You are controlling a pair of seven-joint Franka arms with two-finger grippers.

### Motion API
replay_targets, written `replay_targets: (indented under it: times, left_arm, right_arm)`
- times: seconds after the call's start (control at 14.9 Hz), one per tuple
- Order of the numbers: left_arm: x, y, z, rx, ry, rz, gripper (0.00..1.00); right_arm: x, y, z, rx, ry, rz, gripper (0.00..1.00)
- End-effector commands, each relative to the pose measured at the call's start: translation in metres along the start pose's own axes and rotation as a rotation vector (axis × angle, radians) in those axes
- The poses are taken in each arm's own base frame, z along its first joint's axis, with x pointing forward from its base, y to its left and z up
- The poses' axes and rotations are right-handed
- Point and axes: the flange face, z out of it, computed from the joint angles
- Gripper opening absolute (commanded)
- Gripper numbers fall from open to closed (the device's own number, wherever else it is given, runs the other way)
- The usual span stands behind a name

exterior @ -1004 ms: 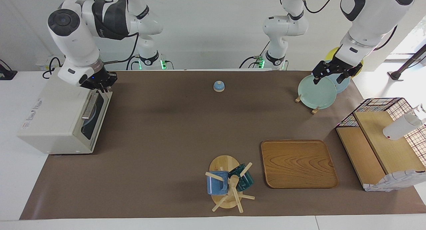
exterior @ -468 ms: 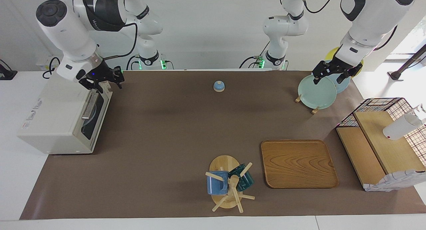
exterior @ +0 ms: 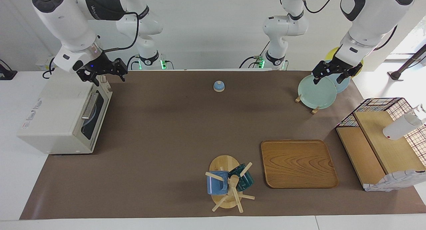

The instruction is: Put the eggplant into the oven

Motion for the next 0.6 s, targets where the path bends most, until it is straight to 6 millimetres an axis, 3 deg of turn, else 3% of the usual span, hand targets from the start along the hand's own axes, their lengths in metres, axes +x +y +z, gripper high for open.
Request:
replay_targets:
  times: [0.0,0.54]
  left_arm:
    - [-0.008,-0.0015,-0.0004,-0.009,0.013,0.002,1.0]
    - [-0.0075,-0.0015,0.0004,-0.008,0.012,0.002,1.0]
  right_arm:
    - [-0.0018,0.0001,-0.0043,0.019,0.006,0.039,1.0]
    - [-0.003,-0.0012,-0.0096,0.003,0.028,0.068,1.0]
